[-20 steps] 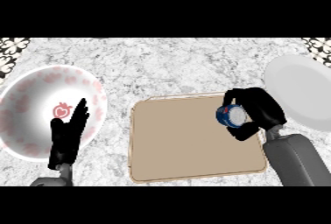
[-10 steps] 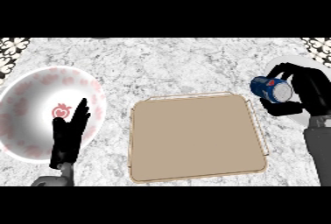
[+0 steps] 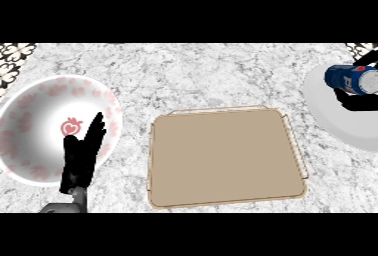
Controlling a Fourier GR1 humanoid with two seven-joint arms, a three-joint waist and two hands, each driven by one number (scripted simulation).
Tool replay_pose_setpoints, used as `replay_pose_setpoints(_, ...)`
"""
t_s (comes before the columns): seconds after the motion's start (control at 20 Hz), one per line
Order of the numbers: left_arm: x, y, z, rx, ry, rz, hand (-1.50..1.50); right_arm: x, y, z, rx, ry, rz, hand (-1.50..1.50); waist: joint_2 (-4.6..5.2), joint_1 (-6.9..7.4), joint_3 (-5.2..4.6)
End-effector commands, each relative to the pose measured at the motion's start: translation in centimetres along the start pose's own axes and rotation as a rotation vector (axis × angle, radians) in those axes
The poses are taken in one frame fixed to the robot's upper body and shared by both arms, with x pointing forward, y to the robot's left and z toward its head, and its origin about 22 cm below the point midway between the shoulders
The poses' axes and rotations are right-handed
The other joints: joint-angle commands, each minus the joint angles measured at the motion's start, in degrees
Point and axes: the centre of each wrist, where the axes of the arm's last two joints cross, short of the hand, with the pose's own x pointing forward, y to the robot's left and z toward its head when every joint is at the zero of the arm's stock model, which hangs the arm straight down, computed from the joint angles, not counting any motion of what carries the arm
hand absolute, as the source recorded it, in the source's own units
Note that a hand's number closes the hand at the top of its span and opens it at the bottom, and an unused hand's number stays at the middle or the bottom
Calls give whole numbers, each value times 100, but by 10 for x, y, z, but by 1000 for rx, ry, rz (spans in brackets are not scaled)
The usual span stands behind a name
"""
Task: Pick the can from the tray and place it in the plate
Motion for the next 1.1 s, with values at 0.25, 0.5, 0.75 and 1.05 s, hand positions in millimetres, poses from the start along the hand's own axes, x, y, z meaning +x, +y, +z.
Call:
replay_pose_setpoints(0.25,-9,12,5,-1,4,-16,0,-63,-2,-33,20,116,37,150,23,82,3)
replay_pose_setpoints(0.5,-6,5,-12,-26,1,-2,0,-76,-7,-51,55,163,63,150,63,143,5)
replay_pose_setpoints(0.75,2,-7,-12,-18,-17,-11,0,-106,15,-31,229,216,77,150,92,192,12)
replay_pose_setpoints(1.05,3,-15,-11,-53,-10,0,0,-130,16,-16,442,283,82,150,121,263,21)
